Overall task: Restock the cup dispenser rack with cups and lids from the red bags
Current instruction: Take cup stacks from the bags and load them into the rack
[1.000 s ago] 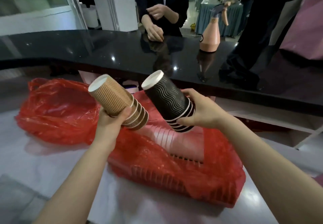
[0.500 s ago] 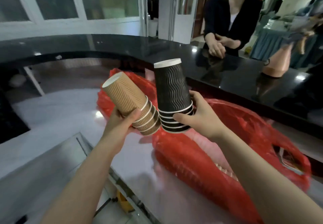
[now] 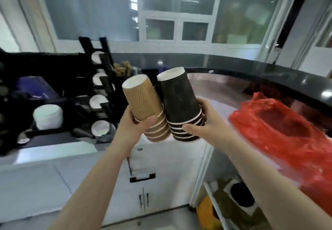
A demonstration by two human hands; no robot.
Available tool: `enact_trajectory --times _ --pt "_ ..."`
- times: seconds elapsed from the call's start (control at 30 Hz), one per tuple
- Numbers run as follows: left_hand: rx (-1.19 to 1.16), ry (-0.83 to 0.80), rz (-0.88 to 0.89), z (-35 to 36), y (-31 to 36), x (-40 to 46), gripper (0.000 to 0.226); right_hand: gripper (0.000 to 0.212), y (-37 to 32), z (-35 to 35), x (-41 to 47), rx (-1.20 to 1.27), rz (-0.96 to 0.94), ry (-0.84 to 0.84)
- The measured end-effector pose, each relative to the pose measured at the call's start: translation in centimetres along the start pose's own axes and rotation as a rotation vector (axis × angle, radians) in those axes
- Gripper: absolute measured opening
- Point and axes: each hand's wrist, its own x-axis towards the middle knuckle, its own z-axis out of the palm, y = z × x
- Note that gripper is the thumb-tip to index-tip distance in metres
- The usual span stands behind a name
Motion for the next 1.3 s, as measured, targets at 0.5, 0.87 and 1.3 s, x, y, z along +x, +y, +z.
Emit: enact_trajectory --times 0.5,0.87,1.3 --pt "0.220 0.467 0.139 -29.9 5.5 -1.5 0.067 0.073 -11.8 30.7 12.3 0.339 -0.270 -0.213" --pt "0.179 0.636 0.255 -41.7 3.8 0.7 0.071 0.072 -14.3 43.7 18.4 0.460 -0.266 -0.172" --pt "0.580 0.403 0.163 -59.2 1.2 7.9 0.066 0.067 -15.3 53.9 21.1 0.339 -0.139 0.110"
